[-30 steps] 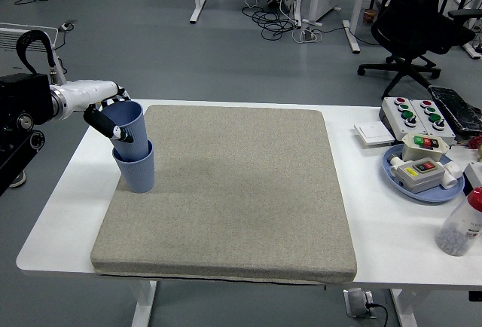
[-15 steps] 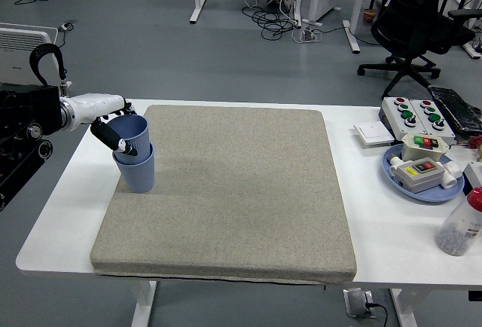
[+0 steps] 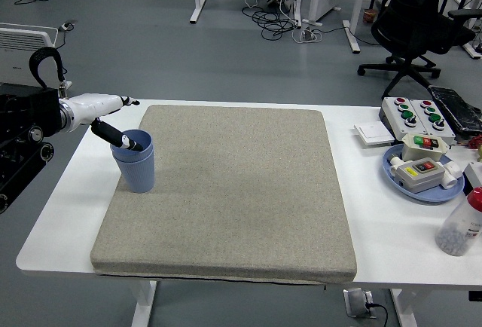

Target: Push cup pick cup insert cup

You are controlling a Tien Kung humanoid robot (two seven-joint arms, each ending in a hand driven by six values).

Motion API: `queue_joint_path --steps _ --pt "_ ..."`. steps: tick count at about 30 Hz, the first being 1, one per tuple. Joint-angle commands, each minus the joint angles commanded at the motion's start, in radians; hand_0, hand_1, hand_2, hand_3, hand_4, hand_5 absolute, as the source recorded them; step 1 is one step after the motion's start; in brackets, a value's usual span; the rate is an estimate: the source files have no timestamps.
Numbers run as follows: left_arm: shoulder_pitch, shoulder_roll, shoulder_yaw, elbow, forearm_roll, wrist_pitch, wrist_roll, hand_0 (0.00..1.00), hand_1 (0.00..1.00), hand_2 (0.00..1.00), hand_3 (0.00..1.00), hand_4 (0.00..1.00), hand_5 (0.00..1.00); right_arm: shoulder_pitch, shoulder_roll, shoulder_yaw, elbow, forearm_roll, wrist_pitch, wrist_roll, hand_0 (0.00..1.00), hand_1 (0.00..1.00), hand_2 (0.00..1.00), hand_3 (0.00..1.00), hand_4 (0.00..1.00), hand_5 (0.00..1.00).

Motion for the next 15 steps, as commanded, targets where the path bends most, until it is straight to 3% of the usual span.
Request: queue_joint_path --steps 1,5,6,12,13,15 --pt "0.004 0.0 -0.004 -0.004 -0.004 0.004 -0.004 0.949 0.998 0.998 0.998 0.998 0.666 0.0 0.0 -0.001 0.0 0.001 0.0 0.0 0.698 0.6 0.619 0.579 0.121 0.471" --pt "0.062 -0.004 -0.075 -0.05 -0.142 0.158 -0.005 0.949 0.998 0.998 0.998 0.998 0.666 -0.001 0.001 -0.006 0.0 0.01 0.0 0.003 0.698 0.6 0.619 0.579 0.121 0.471" --pt "0.076 -0.007 -0.093 -0.06 -0.182 0.205 0.0 0.849 0.886 0.91 0.87 0.752 0.833 -0.001 0.001 -0.007 0.0 0.012 0.0 0.003 0.698 0.599 0.619 0.578 0.121 0.471" --pt "0.233 -0.049 -0.297 -0.165 -0.421 0.446 0.001 0.849 0.886 0.91 0.87 0.752 0.833 0.0 0.001 -0.009 -0.002 0.017 -0.001 0.005 0.698 0.599 0.619 0.578 0.121 0.471" --pt "0.266 -0.06 -0.331 -0.187 -0.473 0.498 -0.018 0.855 0.899 0.916 0.869 0.681 0.998 0.0 0.001 -0.01 -0.002 0.019 -0.002 0.006 0.698 0.6 0.619 0.579 0.121 0.472" --pt "0.308 -0.072 -0.368 -0.215 -0.545 0.566 -0.046 0.855 0.899 0.916 0.869 0.681 0.998 -0.001 0.001 -0.01 -0.002 0.02 -0.002 0.006 0.698 0.6 0.619 0.579 0.121 0.472"
